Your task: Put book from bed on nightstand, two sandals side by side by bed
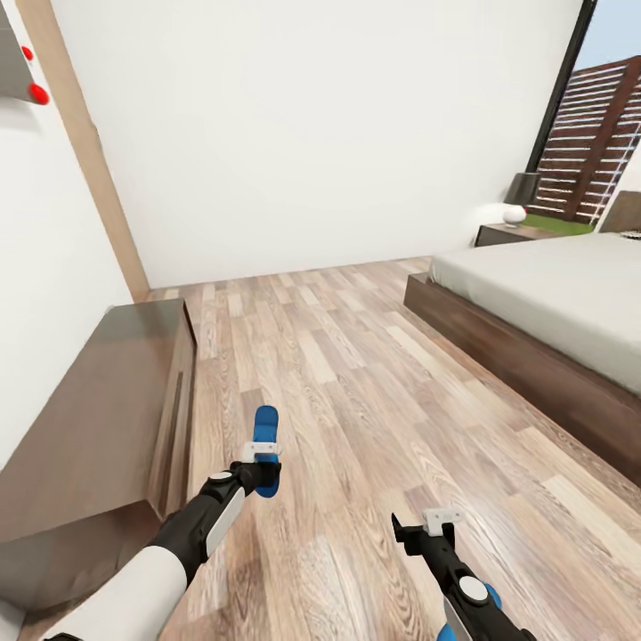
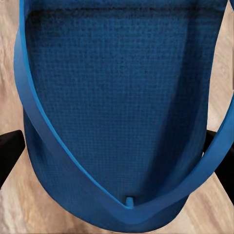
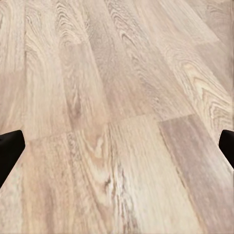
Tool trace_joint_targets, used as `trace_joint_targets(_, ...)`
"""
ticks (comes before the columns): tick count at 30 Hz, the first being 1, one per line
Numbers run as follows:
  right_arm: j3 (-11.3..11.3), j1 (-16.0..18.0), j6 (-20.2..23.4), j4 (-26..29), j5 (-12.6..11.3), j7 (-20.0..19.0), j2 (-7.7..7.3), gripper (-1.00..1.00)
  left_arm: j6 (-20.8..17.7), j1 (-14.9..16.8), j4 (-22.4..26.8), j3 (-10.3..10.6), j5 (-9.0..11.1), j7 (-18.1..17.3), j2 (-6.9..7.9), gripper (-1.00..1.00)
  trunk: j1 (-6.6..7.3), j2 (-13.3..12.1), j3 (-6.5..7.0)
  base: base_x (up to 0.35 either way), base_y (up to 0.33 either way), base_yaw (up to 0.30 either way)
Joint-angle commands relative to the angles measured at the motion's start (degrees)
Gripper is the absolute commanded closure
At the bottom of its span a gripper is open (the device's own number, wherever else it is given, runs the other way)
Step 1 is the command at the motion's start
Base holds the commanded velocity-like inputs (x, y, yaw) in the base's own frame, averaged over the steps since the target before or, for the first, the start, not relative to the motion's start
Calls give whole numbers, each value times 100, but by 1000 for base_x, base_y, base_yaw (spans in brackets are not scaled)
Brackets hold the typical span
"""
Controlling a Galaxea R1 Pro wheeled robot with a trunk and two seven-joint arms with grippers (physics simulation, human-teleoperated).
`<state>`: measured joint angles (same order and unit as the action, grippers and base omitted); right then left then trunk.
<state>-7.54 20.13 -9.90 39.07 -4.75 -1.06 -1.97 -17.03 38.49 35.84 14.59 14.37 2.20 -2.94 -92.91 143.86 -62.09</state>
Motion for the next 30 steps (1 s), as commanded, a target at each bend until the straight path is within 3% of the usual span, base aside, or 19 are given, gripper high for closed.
trace_joint_targets(1, -20, 6, -21, -3, -51, -13, -5, -100, -24, 1, 11, 18, 48, 26, 4, 100, 0, 2, -5, 84, 153, -261)
trace_joint_targets(30, -28, 5, -21, 4, -51, -46, -5, -100, -20, 0, 11, 7, 57, 35, 11, 100, 0, 2, -5, 35, 64, -271)
